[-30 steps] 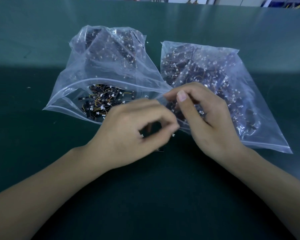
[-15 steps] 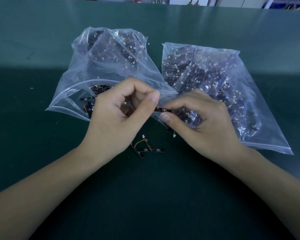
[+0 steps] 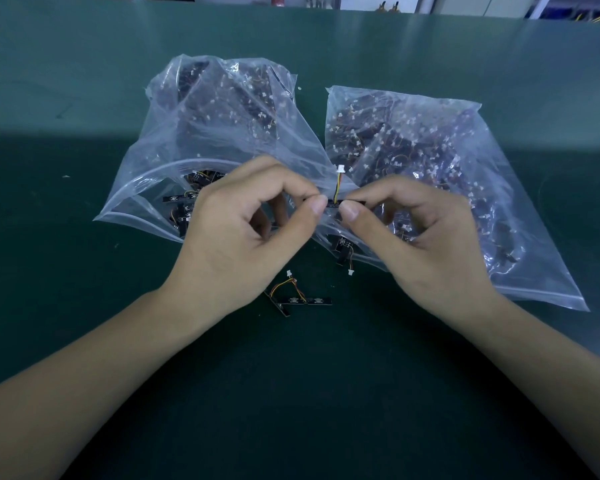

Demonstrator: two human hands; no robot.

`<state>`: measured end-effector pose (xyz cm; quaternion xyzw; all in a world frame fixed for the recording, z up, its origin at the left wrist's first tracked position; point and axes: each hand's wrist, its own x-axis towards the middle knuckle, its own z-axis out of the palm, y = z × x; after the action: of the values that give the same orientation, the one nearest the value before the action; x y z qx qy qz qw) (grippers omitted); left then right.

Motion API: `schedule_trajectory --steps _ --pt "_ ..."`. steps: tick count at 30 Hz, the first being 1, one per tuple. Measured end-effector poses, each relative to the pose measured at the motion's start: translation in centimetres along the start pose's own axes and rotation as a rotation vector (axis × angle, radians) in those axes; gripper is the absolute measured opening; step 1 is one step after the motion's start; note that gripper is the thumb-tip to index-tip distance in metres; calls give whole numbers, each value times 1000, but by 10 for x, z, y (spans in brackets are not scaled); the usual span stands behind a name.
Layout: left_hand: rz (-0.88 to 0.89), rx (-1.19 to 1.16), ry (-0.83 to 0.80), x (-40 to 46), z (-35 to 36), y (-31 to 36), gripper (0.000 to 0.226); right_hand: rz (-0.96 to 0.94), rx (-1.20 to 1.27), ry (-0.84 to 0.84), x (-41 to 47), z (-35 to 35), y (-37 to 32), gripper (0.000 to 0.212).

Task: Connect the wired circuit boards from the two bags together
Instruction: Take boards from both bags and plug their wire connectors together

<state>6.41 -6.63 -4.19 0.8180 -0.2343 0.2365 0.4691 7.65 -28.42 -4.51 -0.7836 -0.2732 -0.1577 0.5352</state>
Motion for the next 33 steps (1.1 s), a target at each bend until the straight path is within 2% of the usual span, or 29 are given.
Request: schedule_trajectory --steps 26,30,33 --pt "23 9 -14 0 -1 2 11 15 43 -26 0 2 -2 5" --pt "42 30 -25 1 -1 0 11 10 14 -34 0 1 -1 6" --pt "60 57 -33 2 -3 -1 11 -61 -69 -33 1 -1 0 8"
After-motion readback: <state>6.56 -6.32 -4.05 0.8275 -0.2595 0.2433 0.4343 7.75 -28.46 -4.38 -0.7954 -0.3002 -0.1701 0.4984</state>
